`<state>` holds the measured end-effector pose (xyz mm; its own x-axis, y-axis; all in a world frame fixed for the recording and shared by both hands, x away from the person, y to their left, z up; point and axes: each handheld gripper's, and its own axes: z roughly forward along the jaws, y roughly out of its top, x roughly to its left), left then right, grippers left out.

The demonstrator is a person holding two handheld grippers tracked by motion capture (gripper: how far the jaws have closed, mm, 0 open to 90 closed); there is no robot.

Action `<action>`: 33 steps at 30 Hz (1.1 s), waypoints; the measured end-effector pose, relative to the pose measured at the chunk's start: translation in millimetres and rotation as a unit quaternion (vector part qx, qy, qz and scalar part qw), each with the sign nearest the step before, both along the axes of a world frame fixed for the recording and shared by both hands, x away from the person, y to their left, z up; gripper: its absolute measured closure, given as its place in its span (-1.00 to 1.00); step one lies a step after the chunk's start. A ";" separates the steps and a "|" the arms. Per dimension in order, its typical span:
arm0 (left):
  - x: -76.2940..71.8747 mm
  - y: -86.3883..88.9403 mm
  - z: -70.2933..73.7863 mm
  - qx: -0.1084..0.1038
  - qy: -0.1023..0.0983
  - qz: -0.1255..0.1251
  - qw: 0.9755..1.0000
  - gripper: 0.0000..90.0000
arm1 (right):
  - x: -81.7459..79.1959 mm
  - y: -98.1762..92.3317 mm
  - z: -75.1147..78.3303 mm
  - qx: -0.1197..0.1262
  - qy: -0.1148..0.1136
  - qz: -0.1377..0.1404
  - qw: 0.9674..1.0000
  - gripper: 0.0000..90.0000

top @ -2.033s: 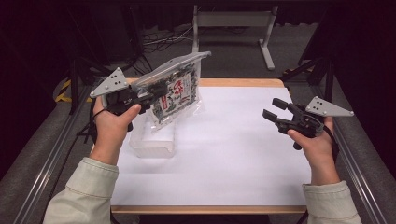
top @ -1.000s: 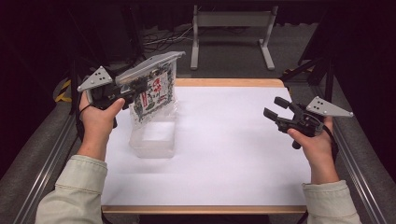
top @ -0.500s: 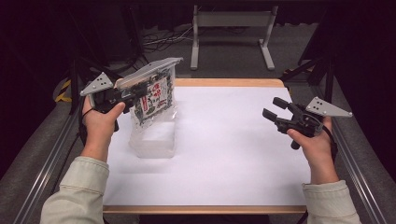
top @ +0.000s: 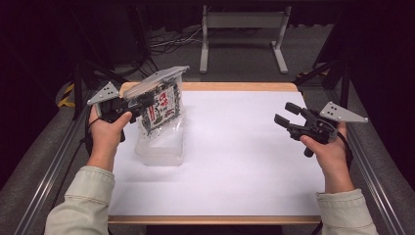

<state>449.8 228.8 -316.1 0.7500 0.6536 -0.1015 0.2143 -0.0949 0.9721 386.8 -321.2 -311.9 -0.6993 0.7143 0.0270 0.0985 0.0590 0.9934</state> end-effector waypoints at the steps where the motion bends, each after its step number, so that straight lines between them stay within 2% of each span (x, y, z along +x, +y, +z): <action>1: 0.3 1.6 -1.4 -0.002 0.003 0.000 1.000 0.60 | 0.2 0.0 -0.1 0.000 -0.001 0.000 1.000 -0.19; 7: 1.1 5.6 -5.7 0.003 0.011 0.002 1.000 0.60 | 0.0 -0.8 -0.1 0.002 0.000 -0.001 1.000 -0.19; 9: 1.7 4.4 -9.4 0.021 0.020 0.003 1.000 0.60 | 0.1 -0.4 -0.2 0.002 0.001 -0.001 1.000 -0.19; 10: 1.9 3.7 -10.8 0.023 0.022 0.001 0.999 0.60 | 0.1 -0.3 -0.2 0.002 0.001 -0.001 1.000 -0.19; 15: 2.3 1.9 -15.1 0.017 0.020 -0.002 1.000 0.60 | -0.1 -0.9 -0.2 0.004 0.001 -0.002 1.000 -0.19; 27: 4.6 -1.3 -23.8 0.026 0.029 -0.006 0.999 0.60 | 0.1 -0.2 -0.5 0.006 0.002 -0.001 1.000 -0.20; 30: 3.9 -0.1 -26.2 0.026 0.034 -0.002 0.999 0.60 | 0.3 0.0 -0.7 0.006 0.003 -0.001 1.000 -0.20; 33: 4.0 8.9 -36.7 0.015 0.050 0.009 0.999 0.60 | 0.5 1.3 -1.5 0.007 0.007 -0.001 1.000 -0.20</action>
<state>453.9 237.7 -352.8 0.7258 0.6700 -0.1561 0.3119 -0.1183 0.9427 387.3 -319.9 -313.4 -0.6968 0.7158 0.0458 0.1121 0.0456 0.9927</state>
